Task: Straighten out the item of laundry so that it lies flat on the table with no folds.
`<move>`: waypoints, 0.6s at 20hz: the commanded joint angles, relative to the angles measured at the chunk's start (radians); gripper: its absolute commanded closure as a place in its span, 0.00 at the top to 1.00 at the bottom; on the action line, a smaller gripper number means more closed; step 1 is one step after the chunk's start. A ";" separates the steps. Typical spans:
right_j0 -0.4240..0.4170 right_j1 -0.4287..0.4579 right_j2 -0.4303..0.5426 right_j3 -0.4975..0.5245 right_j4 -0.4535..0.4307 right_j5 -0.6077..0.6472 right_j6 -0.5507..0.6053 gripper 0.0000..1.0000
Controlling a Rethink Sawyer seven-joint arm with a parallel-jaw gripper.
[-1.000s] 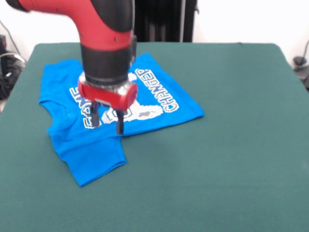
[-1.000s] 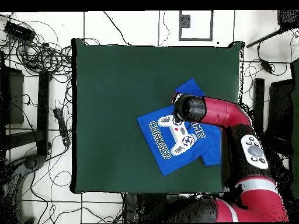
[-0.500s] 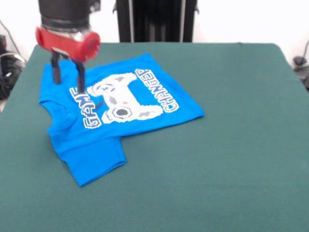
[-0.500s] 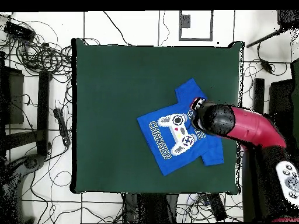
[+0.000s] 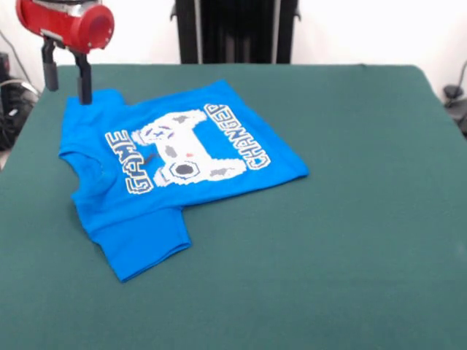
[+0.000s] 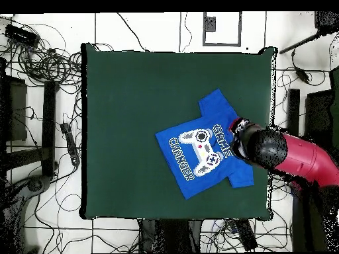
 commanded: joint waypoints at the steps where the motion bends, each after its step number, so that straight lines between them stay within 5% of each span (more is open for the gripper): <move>1: 0.011 0.012 0.097 0.171 -0.034 0.061 -0.108 1.00; 12: -0.010 0.002 0.098 0.217 -0.062 0.018 -0.104 1.00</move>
